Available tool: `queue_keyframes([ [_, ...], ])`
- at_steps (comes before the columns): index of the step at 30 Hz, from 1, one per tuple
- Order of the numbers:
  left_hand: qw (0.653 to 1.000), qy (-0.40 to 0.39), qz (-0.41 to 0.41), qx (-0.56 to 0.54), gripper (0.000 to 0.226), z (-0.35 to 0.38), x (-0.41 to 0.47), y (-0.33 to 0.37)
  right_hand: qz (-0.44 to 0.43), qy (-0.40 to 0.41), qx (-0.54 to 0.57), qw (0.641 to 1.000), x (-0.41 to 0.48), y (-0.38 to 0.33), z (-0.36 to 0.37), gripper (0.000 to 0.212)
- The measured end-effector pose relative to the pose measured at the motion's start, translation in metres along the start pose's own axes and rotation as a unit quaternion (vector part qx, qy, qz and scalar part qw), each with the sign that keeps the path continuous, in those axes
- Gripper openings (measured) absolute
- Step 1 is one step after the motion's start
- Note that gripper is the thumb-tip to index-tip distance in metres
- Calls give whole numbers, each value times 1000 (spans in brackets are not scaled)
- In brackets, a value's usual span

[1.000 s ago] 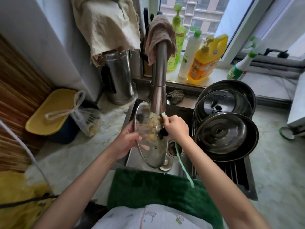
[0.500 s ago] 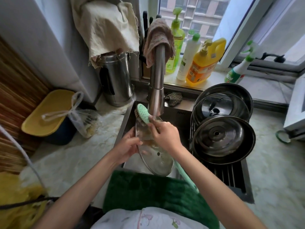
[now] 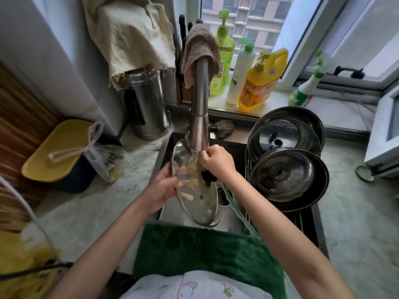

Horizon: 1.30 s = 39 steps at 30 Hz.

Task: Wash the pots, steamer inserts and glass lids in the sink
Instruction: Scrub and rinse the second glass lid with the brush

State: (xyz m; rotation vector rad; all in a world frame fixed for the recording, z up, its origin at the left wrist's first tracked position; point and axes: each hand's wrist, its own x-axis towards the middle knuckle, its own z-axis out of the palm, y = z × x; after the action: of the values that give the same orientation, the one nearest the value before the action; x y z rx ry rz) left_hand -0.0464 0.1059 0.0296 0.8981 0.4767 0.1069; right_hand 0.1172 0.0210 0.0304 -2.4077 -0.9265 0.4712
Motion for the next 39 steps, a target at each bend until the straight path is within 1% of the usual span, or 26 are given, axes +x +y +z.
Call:
queue_keyframes([
  [3,1000,18,7,-8,53,-5,-2,1,-114,4,-30,993,-24,-15,1,34],
  [4,1000,17,8,-17,55,-7,-3,1,-132,7,-47,990,-25,-15,-1,34],
  [5,1000,11,6,-27,55,-8,-5,0,-121,5,-63,991,-18,-12,-2,33],
  [7,999,-10,1,-38,53,-8,-7,-1,-58,-8,-56,997,-2,-2,-8,35],
  [9,999,-19,4,-40,50,-10,-10,0,-37,-20,-22,999,8,11,-12,49],
  [10,999,-22,7,-38,52,-12,-12,2,-49,-38,8,998,10,15,-14,51],
  [11,999,-26,13,-36,52,-14,-13,4,-74,-59,65,993,9,21,-14,47],
  [12,999,-33,23,-35,48,-17,-14,6,-78,-83,142,983,7,28,-13,33],
  [13,998,-38,35,-36,46,-17,-16,8,-63,-99,213,970,4,36,-13,16],
  [14,998,-37,44,-40,49,-18,-17,9,-40,-92,261,960,3,45,-11,21],
  [15,997,-33,53,-46,53,-19,-18,11,-22,-81,286,955,2,54,-10,30],
  [17,996,-10,64,-54,57,-21,-19,14,11,-55,307,950,-10,71,-3,34],
  [18,996,-4,70,-60,54,-22,-18,15,22,-47,318,947,-18,80,4,33],
  [20,994,5,88,-71,33,-22,-19,18,53,-41,319,945,-36,94,19,34],
  [21,993,8,95,-68,31,-19,-18,21,71,-42,314,946,-47,98,21,35],
  [23,993,8,104,-63,50,-18,-17,21,113,-45,316,941,-64,103,21,42],
  [24,992,7,108,-63,53,-18,-16,21,130,-40,315,939,-70,104,20,45],
  [25,991,-1,114,-66,48,-17,-14,20,146,-34,321,935,-75,103,16,40],
  [26,991,-5,117,-68,42,-18,-12,19,164,-22,350,922,-76,101,15,24],
  [27,991,-2,114,-67,42,-18,-9,17,181,-15,391,902,-76,94,11,8],
  [29,992,22,99,-73,45,-18,-4,13,226,-6,434,872,-70,83,10,23],
  [31,992,29,89,-88,46,-15,-1,8,274,-13,454,848,-63,76,10,24],
  [34,989,28,86,-113,46,-15,0,3,301,-17,468,831,-62,79,15,21],
  [35,989,18,85,-121,40,-17,0,2,305,-6,481,822,-64,80,17,21],
  [37,986,-12,89,-140,20,-21,0,1,310,18,504,806,-68,83,17,23],
  [39,986,-6,80,-148,40,-27,4,-2,315,13,504,804,-73,82,15,27],
])
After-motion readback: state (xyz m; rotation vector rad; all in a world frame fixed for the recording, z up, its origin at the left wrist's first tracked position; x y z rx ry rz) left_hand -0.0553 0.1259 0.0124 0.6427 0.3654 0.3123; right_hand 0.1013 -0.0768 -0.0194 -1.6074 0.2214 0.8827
